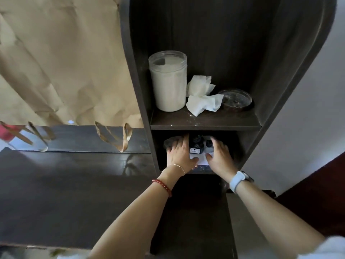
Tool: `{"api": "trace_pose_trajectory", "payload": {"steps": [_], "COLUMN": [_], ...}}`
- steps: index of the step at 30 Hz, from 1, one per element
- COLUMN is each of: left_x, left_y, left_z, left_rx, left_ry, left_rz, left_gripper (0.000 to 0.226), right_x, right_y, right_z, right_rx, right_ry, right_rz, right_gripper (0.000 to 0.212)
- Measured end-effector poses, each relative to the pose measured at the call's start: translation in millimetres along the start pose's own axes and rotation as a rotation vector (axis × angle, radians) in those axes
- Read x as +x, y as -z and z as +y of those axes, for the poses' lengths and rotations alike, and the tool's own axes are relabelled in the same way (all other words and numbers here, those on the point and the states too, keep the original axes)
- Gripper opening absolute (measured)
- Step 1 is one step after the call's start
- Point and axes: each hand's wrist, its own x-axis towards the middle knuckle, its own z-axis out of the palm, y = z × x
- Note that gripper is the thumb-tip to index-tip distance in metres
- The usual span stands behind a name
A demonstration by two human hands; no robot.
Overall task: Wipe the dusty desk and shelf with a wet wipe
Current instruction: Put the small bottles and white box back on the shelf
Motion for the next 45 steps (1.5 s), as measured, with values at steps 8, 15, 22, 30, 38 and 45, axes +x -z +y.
{"api": "trace_pose_trajectory", "payload": {"steps": [8,15,22,30,38,45], "left_x": [41.7,45.8,-2.8,-112.1,-131.4,-46.4], "left_y": [-11.3,-12.0,-14.5,-12.9,4.1,23.1], "left_z": [-3.9,-7.1,-9.1,-57.5,-185.6,-268.6], "left_rx": [-0.101,-0.181,-0.150,-0.408,-0.395,-0.334], "left_ry": [-0.018,-0.109,-0.156,-0.101,0.170,0.116], "left_rz": [-0.065,0.009,0.203,0.226,0.198,0.042], "left_gripper": [0.079,0.068,0.063,0.064,0.058,0.062], "right_x": [22.9,19.2,-16.5,-98.6,-104.7,-23.3], "right_y": [-9.7,-9.4,-4.2,-38.6,-119.4,-183.8], "right_z": [12.9,19.6,12.2,-4.4,-75.6,-146.5], "right_rx": [-0.024,0.056,0.229,0.357,0.289,-0.102], "right_ry": [-0.022,-0.024,-0.024,0.021,0.130,0.096], "right_rz": [-0.043,-0.033,0.110,0.084,-0.206,-0.244], "right_gripper": [0.053,0.036,0.043,0.049,0.036,0.026]}}
